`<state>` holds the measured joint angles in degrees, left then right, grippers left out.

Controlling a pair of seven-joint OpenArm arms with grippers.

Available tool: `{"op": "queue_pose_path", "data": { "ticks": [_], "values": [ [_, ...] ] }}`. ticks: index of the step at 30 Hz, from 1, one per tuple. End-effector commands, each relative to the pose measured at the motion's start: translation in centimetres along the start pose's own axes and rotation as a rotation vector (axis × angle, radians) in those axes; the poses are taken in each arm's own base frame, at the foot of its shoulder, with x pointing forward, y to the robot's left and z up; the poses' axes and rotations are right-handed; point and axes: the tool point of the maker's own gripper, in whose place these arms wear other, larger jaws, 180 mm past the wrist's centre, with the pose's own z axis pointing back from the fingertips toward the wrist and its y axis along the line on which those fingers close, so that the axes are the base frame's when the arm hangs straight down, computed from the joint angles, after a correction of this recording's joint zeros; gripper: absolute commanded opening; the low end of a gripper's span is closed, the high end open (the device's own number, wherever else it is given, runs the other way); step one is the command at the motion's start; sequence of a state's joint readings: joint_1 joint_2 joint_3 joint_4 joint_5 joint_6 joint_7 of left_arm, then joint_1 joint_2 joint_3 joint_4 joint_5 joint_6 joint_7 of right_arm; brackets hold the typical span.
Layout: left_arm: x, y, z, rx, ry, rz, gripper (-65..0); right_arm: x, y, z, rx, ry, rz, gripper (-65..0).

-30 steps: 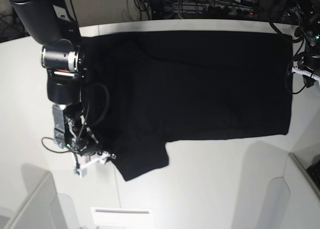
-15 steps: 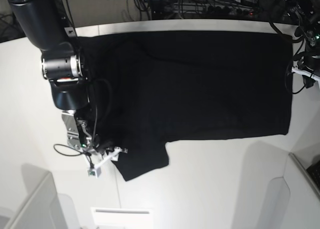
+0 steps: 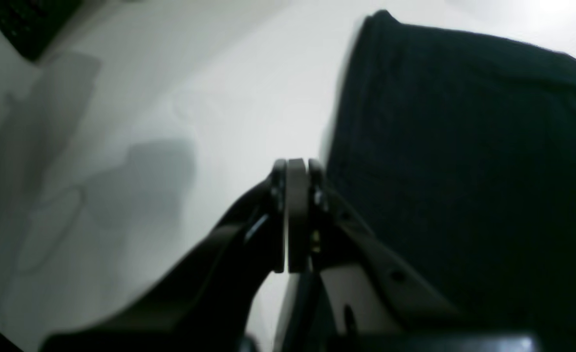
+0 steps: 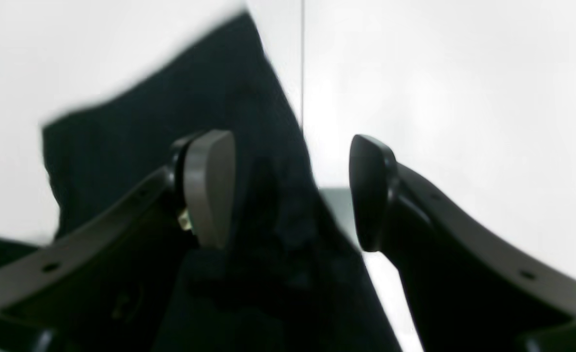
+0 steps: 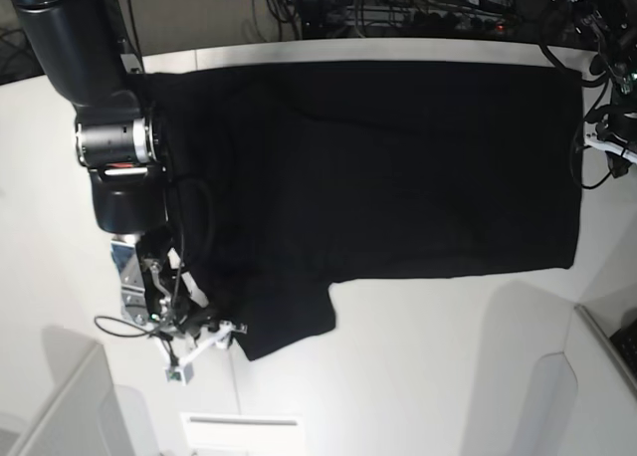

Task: Fold the T-shirt properly
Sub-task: 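Grasp the sleeve and hem corner with the right gripper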

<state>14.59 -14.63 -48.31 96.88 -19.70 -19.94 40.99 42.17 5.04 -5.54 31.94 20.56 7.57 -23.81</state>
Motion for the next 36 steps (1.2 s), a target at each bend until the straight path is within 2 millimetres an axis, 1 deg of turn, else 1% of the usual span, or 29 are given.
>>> {"op": "queue_pose_path", "data": {
  "ticks": [1,6,8,13,18,19,21,29,30,31,33,36],
  "values": [
    [1.6,0.3,0.3,0.005,-0.047,-0.016,-65.0,2.4,-0.1,0.5,0.002,-0.053,0.005,-29.6],
    [1.5,0.3,0.3,0.005,-0.047,-0.015,-65.0,-0.6,-1.5,-0.6,-0.026,-0.014,-0.028,-29.6],
    [1.5,0.2,0.3,0.003,-0.046,-0.014,-65.0,-1.0,-1.8,-0.8,-0.032,-0.007,-0.034,-29.6],
    [1.4,0.1,0.2,0.001,-0.044,-0.014,-65.0,-1.2,-1.8,-0.9,-0.034,-0.002,-0.036,-29.6],
    [1.3,0.2,0.2,0.002,-0.042,-0.015,-65.0,-1.4,-1.4,-1.0,-0.03,0.007,-0.017,-30.0],
    [1.3,0.2,0.2,0.003,-0.042,-0.014,-65.0,-1.6,-1.1,-1.1,-0.029,0.014,0.005,-30.0],
    [1.4,0.2,0.2,0.004,-0.043,-0.015,-65.0,-2.2,0.2,-1.4,-0.014,0.028,0.05,-30.2],
    [1.4,0.3,0.2,0.004,-0.042,-0.016,-65.0,-2.1,0.1,-1.4,-0.014,0.021,0.031,-30.8],
    [1.4,0.3,0.2,0.004,-0.041,-0.016,-65.0,-2.1,0.1,-1.4,-0.014,0.021,0.031,-32.6],
    [1.4,0.3,0.2,0.004,-0.041,-0.016,-65.0,-2.1,0.1,-1.4,-0.014,0.02,0.031,-36.2],
    [1.4,0.3,0.2,0.005,-0.042,-0.014,-65.0,-1.6,0.0,-1.4,-0.016,-0.017,0.031,-46.5],
    [1.7,0.2,0.1,0.004,-0.049,-0.011,-65.0,-1.7,-0.1,-1.5,-0.016,-0.038,0.032,-59.3]
  ]
}}
